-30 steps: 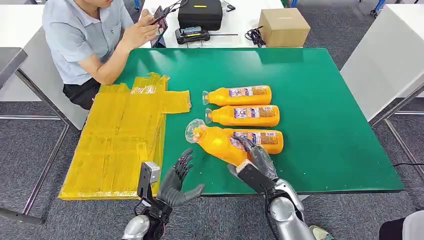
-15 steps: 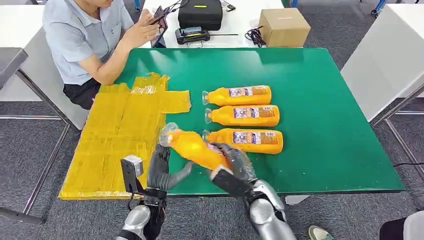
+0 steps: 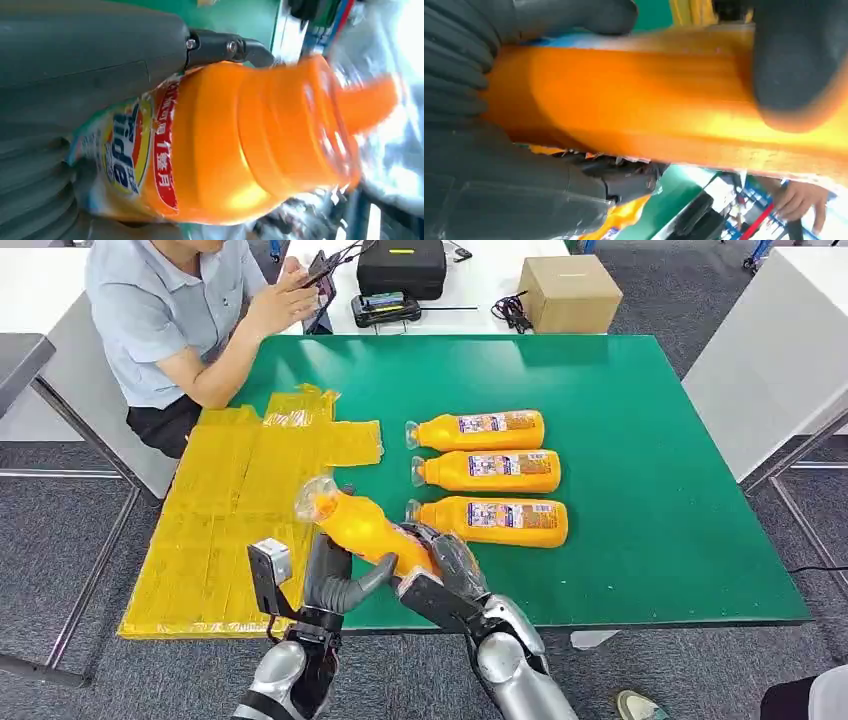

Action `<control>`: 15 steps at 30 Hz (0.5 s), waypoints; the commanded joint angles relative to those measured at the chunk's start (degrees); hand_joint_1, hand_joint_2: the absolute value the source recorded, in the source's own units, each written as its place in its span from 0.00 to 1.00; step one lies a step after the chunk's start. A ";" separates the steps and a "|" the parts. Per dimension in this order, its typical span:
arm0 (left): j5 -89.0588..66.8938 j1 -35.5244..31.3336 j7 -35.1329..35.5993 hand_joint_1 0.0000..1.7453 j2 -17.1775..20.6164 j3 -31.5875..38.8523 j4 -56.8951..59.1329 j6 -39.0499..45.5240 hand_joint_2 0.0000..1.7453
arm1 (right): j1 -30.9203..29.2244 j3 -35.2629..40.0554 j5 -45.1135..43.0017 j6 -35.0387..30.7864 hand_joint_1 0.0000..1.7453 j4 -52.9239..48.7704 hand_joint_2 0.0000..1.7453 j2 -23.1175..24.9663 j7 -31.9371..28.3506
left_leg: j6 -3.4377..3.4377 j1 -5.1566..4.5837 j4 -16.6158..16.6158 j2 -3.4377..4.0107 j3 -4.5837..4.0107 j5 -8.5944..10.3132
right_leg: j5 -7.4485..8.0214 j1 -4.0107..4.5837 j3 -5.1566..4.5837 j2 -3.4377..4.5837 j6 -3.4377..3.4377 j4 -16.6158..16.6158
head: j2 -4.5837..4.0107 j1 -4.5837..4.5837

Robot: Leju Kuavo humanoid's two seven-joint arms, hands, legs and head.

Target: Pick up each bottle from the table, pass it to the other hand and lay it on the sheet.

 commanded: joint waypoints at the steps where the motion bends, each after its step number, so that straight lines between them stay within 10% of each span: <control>1: 1.71 -2.87 3.09 0.00 -0.37 -3.12 5.14 -6.78 1.00 | -2.85 0.38 -1.28 0.14 0.98 4.24 1.00 -2.40 -0.83 | -0.11 0.10 0.00 -0.07 0.22 -0.06 | -0.07 0.11 0.28 -0.11 -0.14 -0.05 | 0.00 0.00; 15: -4.01 -6.81 2.53 0.00 -0.37 -3.53 9.26 4.99 1.00 | -2.14 5.33 2.43 -1.33 1.00 2.06 1.00 -0.87 -0.16 | -0.12 0.09 0.05 0.00 0.15 -0.07 | -0.08 0.10 0.18 -0.05 -0.14 0.03 | 0.00 0.00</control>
